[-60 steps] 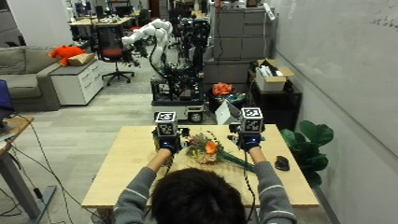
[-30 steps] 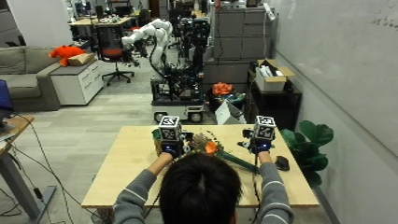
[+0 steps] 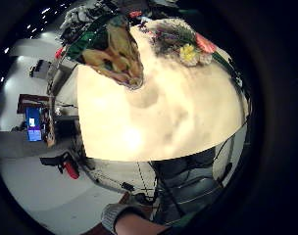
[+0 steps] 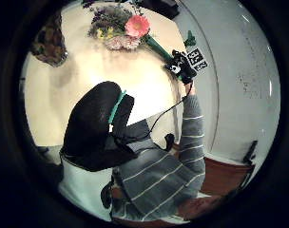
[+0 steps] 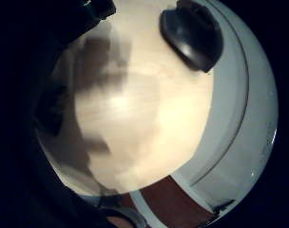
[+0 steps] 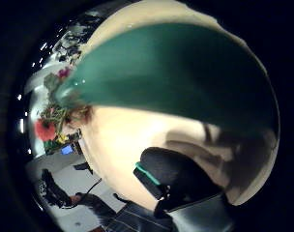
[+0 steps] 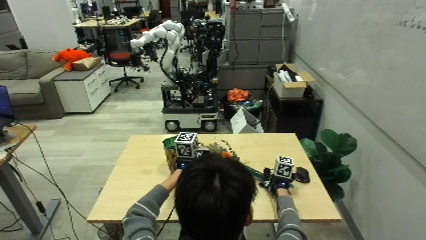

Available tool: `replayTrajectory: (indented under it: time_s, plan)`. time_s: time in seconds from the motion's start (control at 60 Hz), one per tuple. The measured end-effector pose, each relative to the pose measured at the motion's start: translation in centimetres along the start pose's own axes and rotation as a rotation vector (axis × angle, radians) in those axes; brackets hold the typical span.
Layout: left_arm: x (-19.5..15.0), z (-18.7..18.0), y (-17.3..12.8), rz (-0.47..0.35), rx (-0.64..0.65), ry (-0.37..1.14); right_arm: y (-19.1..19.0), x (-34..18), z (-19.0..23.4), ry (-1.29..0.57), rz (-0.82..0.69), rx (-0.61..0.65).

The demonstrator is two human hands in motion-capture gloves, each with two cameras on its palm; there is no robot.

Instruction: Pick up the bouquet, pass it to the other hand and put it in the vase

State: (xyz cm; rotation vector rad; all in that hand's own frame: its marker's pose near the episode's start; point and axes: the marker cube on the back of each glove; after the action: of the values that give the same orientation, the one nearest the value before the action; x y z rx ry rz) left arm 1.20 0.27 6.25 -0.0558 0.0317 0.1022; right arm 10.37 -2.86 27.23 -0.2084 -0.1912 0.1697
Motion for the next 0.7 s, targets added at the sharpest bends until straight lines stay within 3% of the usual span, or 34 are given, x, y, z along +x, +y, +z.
replayTrajectory:
  time_s: [0.083, 0.167, 0.25, 0.333, 0.416, 0.5, 0.583, 0.7]
  plan:
    - [-0.3, 0.2, -0.4, -0.002, 0.007, 0.000, -1.0, -1.4, -0.2, -0.112, -0.086, 0.240]
    - [-0.5, 0.2, -0.5, -0.013, 0.008, 0.004, -2.9, -0.8, -1.7, 0.092, 0.008, 0.476]
    - [0.3, -1.6, 3.0, -0.045, -0.060, 0.025, -2.4, -1.1, -3.6, 0.278, 0.024, 0.608]
    - [-0.3, -1.3, 2.7, -0.071, -0.066, 0.039, -3.7, -1.6, -6.1, 0.283, -0.004, 0.793]
    - [-0.7, -1.6, 4.0, -0.165, -0.181, 0.051, -2.7, -2.4, -5.7, 0.103, 0.010, 0.691]
    - [-2.8, -0.6, 2.1, -0.307, -0.177, -0.043, -1.4, -2.6, -6.1, -0.067, 0.058, 0.575]
    - [-2.4, -1.3, 1.1, -0.236, -0.047, 0.092, -1.1, -3.0, -8.2, -0.204, 0.073, 0.594]
    - [-4.1, -0.4, -2.5, -0.486, 0.006, 0.164, 1.6, -5.1, -10.2, -0.450, 0.079, 0.404]
